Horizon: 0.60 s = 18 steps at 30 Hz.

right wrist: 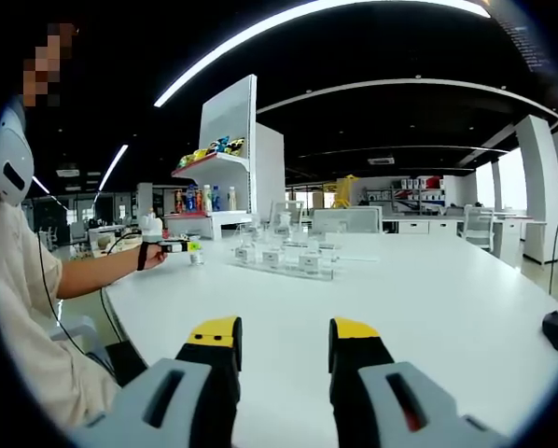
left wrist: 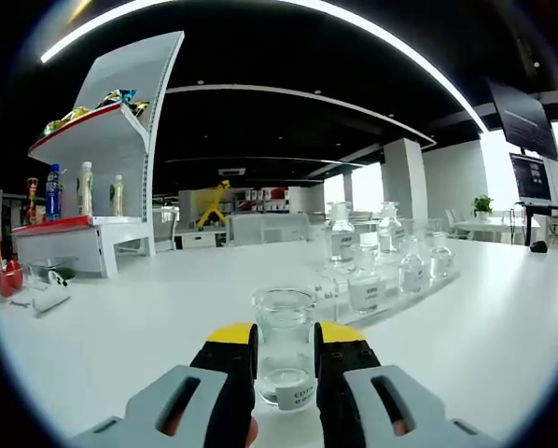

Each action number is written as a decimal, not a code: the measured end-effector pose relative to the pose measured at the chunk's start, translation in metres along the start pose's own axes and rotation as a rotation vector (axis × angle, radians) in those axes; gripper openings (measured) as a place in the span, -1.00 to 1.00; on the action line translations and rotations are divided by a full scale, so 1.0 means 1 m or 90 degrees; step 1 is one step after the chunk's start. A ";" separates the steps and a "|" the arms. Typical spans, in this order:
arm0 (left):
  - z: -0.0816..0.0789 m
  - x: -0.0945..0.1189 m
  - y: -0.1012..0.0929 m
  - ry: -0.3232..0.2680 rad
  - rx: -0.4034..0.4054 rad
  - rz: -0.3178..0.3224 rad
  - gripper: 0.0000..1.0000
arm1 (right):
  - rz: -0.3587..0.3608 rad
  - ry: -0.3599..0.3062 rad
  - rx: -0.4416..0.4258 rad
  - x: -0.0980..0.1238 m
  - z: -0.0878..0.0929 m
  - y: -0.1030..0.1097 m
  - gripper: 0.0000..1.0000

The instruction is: Identify the label on the chemical reagent bottle, grasp the chemical reagent bottle, and place it in the designated position on the reagent rack

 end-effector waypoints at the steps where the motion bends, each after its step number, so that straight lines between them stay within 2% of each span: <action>1: 0.000 0.000 0.000 -0.001 -0.002 -0.001 -0.58 | 0.000 0.000 0.000 0.000 0.000 0.000 -0.26; 18: 0.002 0.002 0.005 -0.020 0.000 -0.018 -0.62 | 0.003 0.000 -0.003 0.000 0.002 -0.001 -0.26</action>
Point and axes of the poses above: the point that each gripper's makers call its tool centre point, and the gripper's own axes: x roughly backward along the fingers, y roughly to its left, z roughly out of its underside, the point moved 7 cm from there along x, roughly backward along the fingers, and after that the axes turned 10 degrees about -x, right-handed, at the moved point
